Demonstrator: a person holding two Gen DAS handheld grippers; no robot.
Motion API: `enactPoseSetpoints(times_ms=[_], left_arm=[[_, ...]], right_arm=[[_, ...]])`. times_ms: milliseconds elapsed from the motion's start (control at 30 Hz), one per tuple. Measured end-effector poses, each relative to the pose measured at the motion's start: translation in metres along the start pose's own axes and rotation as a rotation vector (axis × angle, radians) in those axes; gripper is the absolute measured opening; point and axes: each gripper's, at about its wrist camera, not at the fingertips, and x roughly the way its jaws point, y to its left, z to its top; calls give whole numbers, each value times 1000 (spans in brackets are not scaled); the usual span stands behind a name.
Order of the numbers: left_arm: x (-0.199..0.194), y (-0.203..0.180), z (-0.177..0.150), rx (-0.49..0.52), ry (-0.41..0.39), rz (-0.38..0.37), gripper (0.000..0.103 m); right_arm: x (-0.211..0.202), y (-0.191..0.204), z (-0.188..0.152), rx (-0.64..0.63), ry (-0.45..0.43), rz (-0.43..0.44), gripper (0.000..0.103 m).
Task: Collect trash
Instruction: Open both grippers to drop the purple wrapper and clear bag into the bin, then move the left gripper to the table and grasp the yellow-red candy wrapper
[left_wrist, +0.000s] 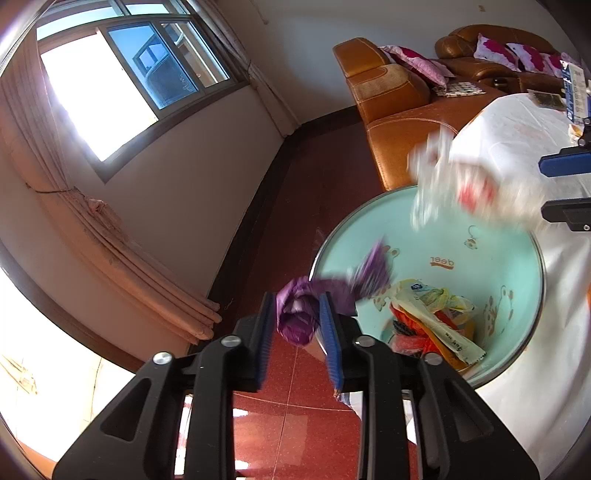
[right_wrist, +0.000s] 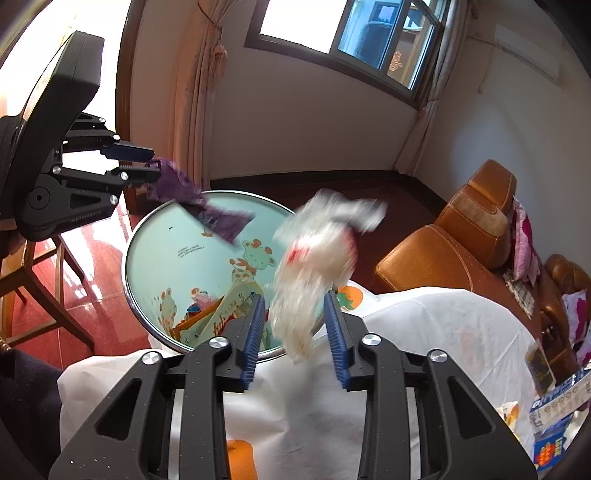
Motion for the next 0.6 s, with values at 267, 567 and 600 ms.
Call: enactPoseSetpoints(times_ms=[267, 567, 600], left_arm=[[-4, -9, 1, 3, -18, -29, 50], [-9, -28, 6, 11, -23, -88, 57], [-10, -33, 7, 21, -25, -97, 57]], right_arm=[[-2, -3, -7, 20, 8, -14, 36], [-53, -47, -57, 172, 48, -172, 49], [-59, -53, -64, 195, 53, -184, 50]])
